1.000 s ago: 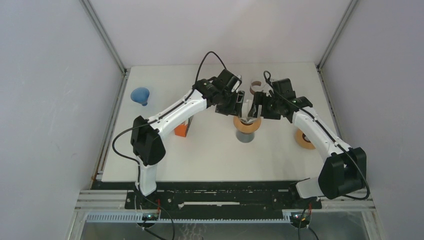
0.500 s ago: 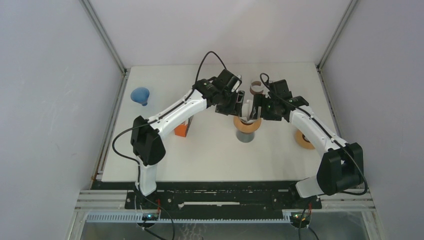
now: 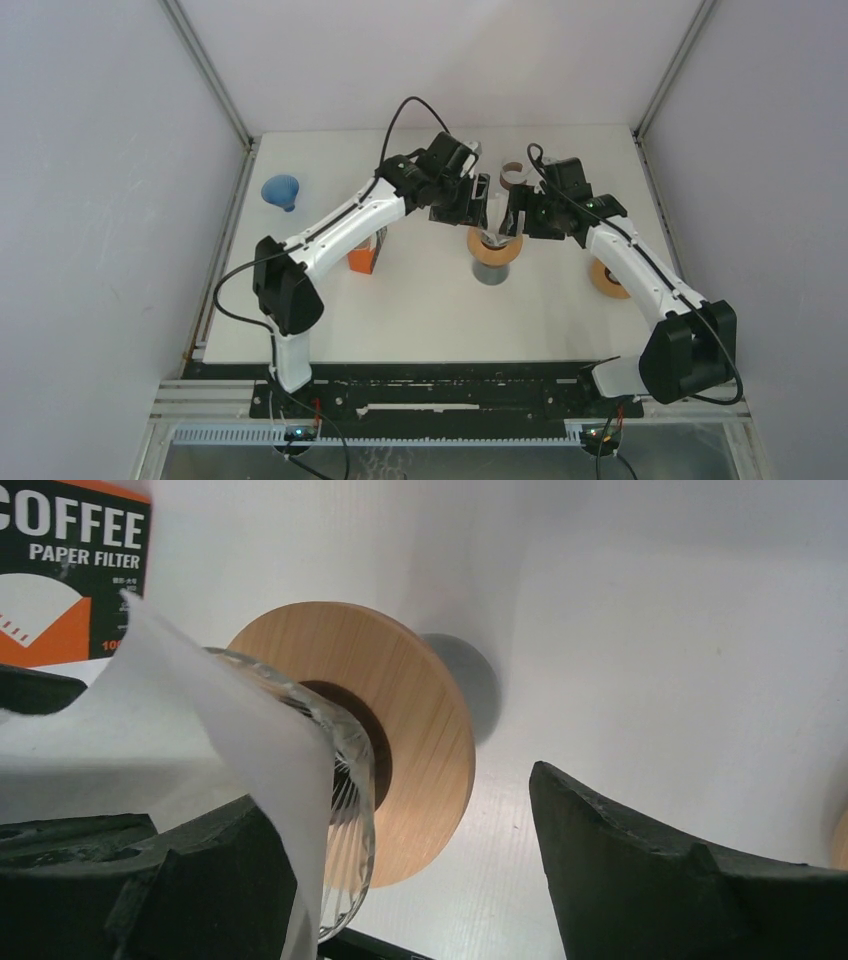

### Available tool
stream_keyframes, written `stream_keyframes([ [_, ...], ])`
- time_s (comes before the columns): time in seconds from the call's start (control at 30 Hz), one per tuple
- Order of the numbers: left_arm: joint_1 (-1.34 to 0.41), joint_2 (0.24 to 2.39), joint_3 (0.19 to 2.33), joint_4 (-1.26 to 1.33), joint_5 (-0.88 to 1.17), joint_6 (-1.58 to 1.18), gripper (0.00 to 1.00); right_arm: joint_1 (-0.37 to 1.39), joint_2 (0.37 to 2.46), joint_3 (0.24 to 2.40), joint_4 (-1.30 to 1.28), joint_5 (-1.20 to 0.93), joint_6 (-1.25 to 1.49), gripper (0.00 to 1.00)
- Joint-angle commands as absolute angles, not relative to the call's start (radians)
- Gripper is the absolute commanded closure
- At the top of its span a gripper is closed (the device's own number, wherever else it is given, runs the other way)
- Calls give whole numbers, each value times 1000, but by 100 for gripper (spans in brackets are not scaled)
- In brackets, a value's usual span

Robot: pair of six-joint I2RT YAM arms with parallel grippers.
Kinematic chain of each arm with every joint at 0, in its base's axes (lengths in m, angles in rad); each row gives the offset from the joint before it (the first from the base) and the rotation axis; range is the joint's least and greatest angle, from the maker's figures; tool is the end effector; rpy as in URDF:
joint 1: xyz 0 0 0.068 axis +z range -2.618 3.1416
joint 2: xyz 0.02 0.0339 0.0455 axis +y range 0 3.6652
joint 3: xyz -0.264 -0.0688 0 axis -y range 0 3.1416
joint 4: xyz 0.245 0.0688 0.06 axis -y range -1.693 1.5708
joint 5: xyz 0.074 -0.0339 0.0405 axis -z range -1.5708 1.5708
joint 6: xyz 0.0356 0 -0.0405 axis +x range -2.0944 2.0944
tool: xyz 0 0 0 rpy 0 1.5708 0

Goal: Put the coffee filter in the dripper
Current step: Adjust the coffee filter in the coffee dripper.

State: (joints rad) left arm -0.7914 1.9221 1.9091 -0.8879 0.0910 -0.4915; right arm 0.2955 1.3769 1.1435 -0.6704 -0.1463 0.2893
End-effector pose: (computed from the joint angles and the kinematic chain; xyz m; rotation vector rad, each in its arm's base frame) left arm 0.2961 -0.3043 0.3324 0.4268 2.5504 -0.6328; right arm 0.2749 0.0891 0.2884 -0.0715 2.5104 0.4269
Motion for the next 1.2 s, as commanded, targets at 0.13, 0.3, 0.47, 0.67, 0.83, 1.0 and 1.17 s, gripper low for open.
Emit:
stream_keyframes([
  [0.13,-788,1841,1904,-822,131,-518,27,299,1329,1181,-668,-181,273,13],
  [0.3,-789,1840,1890,-822,128,-520,27,299,1316,1181,-663,-186,275,12],
  [0.47,-788,1849,1870,-822,112,-516,27,298,1314,1182,-659,-193,278,12],
  [0.67,-788,1865,1855,-833,81,-503,29,293,1299,1184,-669,-184,277,12],
  [0.83,-788,1882,1863,-839,67,-493,30,274,1290,1183,-675,-184,275,12],
  [1.0,-788,1907,1886,-862,54,-478,30,257,1300,1183,-675,-198,273,12],
  [1.17,-788,1913,1883,-865,44,-473,30,249,1322,1173,-674,-195,271,12],
])
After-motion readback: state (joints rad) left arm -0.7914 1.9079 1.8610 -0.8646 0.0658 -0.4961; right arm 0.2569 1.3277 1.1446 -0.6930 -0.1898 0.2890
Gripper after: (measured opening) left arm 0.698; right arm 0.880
